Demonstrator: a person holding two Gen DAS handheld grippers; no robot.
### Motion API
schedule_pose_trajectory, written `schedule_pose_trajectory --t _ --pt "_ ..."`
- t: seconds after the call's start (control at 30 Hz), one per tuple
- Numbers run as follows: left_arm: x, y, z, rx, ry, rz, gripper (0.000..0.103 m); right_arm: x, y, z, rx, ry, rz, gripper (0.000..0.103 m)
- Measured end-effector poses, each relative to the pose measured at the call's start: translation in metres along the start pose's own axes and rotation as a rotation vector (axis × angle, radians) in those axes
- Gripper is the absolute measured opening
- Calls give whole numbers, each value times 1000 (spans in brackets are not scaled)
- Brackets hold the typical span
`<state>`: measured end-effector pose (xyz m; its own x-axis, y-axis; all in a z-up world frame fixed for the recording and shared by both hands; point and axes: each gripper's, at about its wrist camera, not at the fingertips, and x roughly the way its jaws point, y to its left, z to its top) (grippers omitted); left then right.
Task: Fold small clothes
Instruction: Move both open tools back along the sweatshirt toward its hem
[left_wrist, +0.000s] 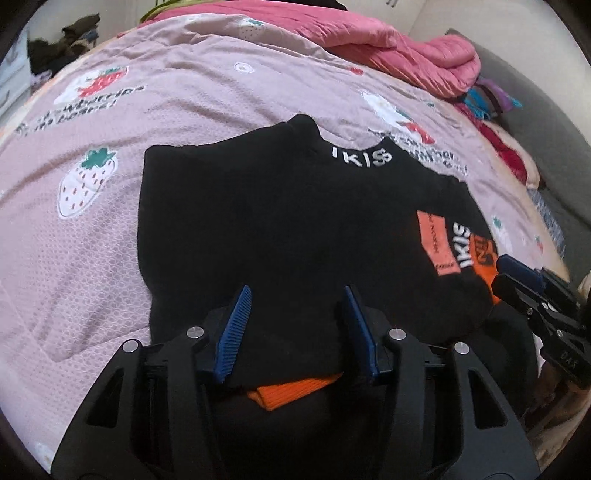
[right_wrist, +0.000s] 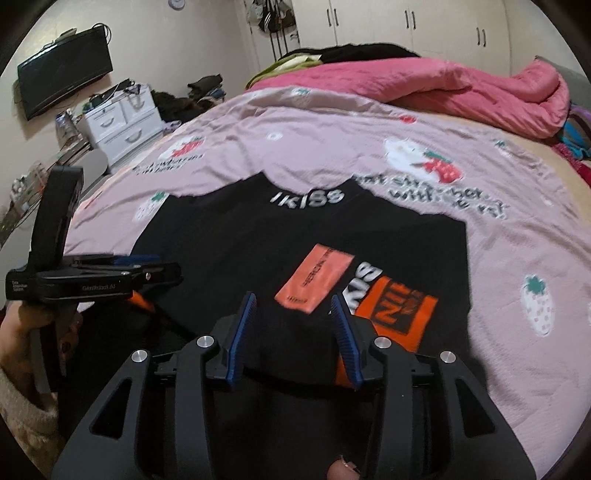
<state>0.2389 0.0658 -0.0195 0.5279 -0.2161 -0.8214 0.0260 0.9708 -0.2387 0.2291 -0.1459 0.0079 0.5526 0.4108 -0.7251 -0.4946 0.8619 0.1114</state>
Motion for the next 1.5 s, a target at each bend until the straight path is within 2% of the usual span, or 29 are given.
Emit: schedule_pose_trajectory --t 0.07,0.2,0.4,0.53,0.7,0.77,0.83,0.87,0.9,0.93,1.0,1.1,1.23,1.5 --pt "1 -2 -4 26 2 17 44 8 -2 -5 -5 35 -14 48" --pt "2 -2 -6 44 4 27 44 28 -20 -17 39 136 -86 49" --pt "3 -2 -7 47 2 29 44 27 -28 -21 81 133 -59 49" --pt "2 -6 -6 50 0 23 53 20 -27 -17 88 107 -46 51" --pt "-1 -11 -5 59 -8 25 63 9 -26 -9 91 60 -48 64" --pt "-4 -12 -4 54 -16 18 67 5 -26 -7 95 43 -49 65" --pt "-9 -12 -4 49 -30 15 71 3 -26 -5 100 32 -51 74" --pt "-12 -12 -5 47 -36 13 72 1 -26 -4 104 25 -55 86" --pt "-15 -12 -4 46 -46 11 76 0 -27 -4 109 15 -62 90" --pt "-17 -13 -5 46 -53 13 83 -2 -27 -3 113 2 -70 90" --pt "-21 -13 -5 47 -68 23 88 -5 -29 -2 117 -13 -85 95" --pt "-27 -15 -6 57 -84 24 94 -6 -30 0 126 -28 -88 97" --pt "-33 -20 -9 91 -102 64 94 -10 -31 1 132 -48 -87 98" --pt "-42 -20 -15 105 -115 82 94 -24 -24 1 111 -100 -96 98"
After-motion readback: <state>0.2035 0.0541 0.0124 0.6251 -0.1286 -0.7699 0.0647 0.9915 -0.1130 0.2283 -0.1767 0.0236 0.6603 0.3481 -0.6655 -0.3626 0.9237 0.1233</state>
